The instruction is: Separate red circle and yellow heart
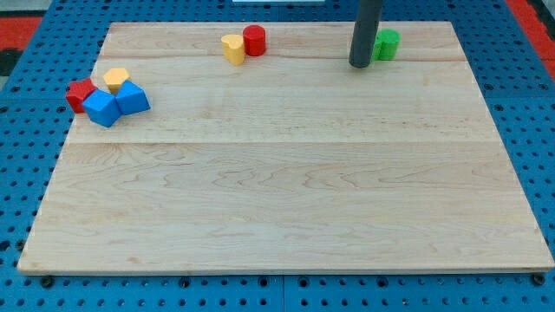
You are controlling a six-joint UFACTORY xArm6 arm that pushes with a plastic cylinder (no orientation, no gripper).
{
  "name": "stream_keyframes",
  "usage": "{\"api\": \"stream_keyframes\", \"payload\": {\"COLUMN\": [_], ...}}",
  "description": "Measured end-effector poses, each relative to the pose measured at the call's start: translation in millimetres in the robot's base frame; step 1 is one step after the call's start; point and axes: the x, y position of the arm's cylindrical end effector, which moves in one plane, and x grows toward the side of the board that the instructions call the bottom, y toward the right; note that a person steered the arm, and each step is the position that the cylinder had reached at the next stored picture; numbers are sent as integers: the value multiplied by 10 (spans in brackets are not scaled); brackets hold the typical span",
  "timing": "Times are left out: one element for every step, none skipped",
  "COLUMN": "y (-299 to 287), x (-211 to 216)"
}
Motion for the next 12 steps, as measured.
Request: {"api": "stream_keyframes", "payload": {"y": [-206, -991, -1225, -1928, -2104, -2102, -2092, -2335, -2321, -1995, -1771, -1761], "x": [0, 0, 10, 57, -14, -202, -411, -650, -794, -793, -628, -414]}}
